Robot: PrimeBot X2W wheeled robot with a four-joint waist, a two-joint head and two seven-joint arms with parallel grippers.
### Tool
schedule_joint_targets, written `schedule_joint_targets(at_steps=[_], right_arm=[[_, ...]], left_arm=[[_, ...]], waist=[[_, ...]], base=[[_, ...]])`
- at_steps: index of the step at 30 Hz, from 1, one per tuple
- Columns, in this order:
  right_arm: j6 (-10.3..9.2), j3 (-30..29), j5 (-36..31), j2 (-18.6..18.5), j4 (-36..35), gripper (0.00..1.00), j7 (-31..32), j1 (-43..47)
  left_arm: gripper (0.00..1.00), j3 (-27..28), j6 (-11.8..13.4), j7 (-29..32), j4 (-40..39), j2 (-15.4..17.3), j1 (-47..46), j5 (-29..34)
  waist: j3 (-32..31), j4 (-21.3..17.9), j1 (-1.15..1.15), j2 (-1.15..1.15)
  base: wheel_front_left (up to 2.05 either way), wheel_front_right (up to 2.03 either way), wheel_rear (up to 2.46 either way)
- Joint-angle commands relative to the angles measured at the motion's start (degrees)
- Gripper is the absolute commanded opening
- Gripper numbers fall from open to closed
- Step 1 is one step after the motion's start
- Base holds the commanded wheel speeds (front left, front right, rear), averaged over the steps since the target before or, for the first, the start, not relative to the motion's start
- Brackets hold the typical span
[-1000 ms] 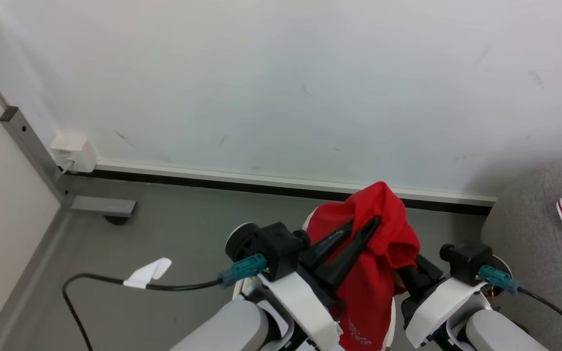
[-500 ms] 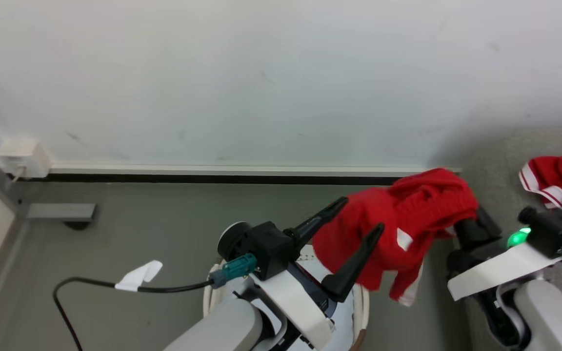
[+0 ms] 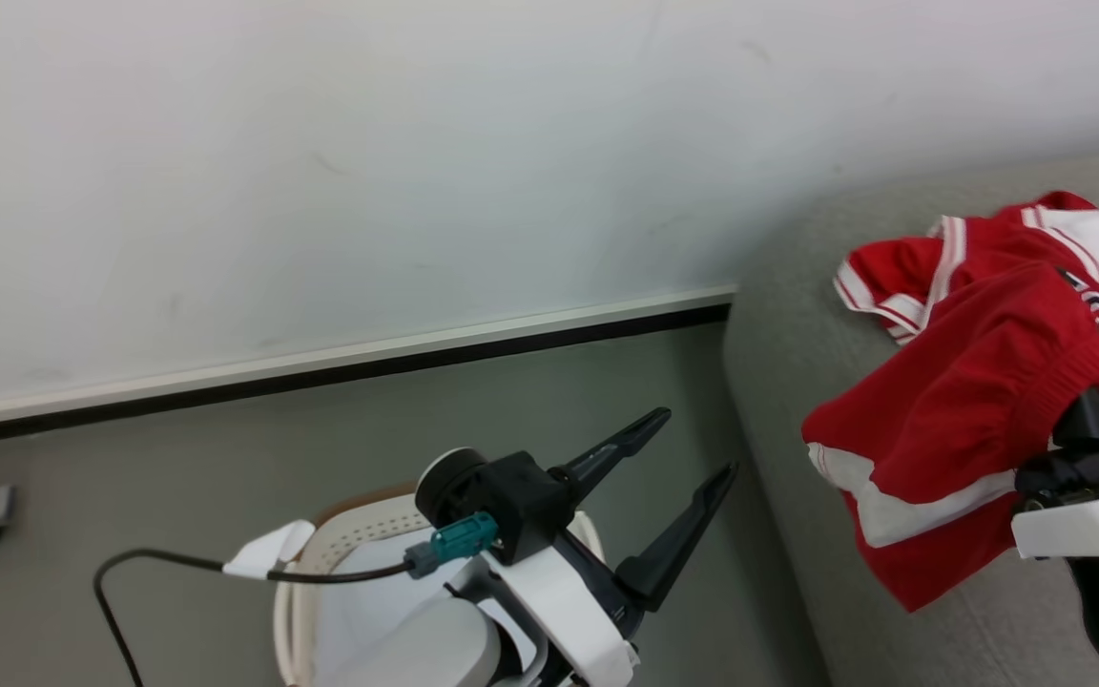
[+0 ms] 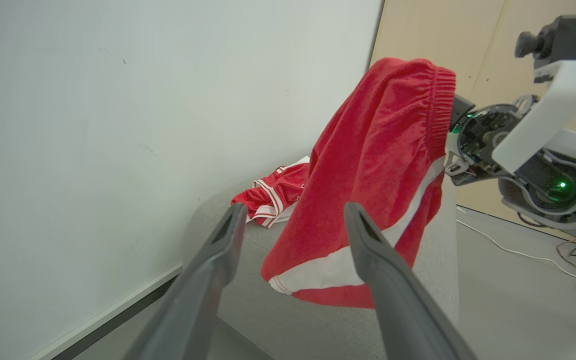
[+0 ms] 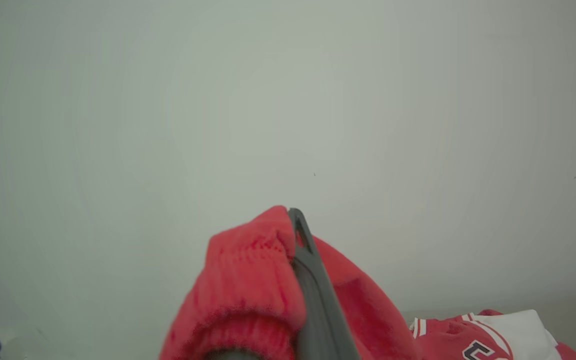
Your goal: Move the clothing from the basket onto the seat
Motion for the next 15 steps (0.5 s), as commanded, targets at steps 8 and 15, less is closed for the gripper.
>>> schedule_joint_targets(at_steps=[8, 15], right_arm=[[-0.12, -4.49, -2.50, 2.48, -7.67, 0.00, 3.28, 4.65], [-0.11, -5.98, -3.23, 4.51, -11.38, 0.00, 4.48, 6.81]], left_arm=[[1.00, -0.52, -0.25, -0.61, 0.94, 0.98, 0.07, 0.42], [1.00, -1.17, -0.20, -0.60, 1.63, 1.80, -1.04, 1.72]], waist=[[1.50, -10.35, 0.00, 0.00], [2.98, -15.60, 0.00, 0.00]], base=[[0.00, 0.00, 0.00], [0.00, 0.00, 0.00]])
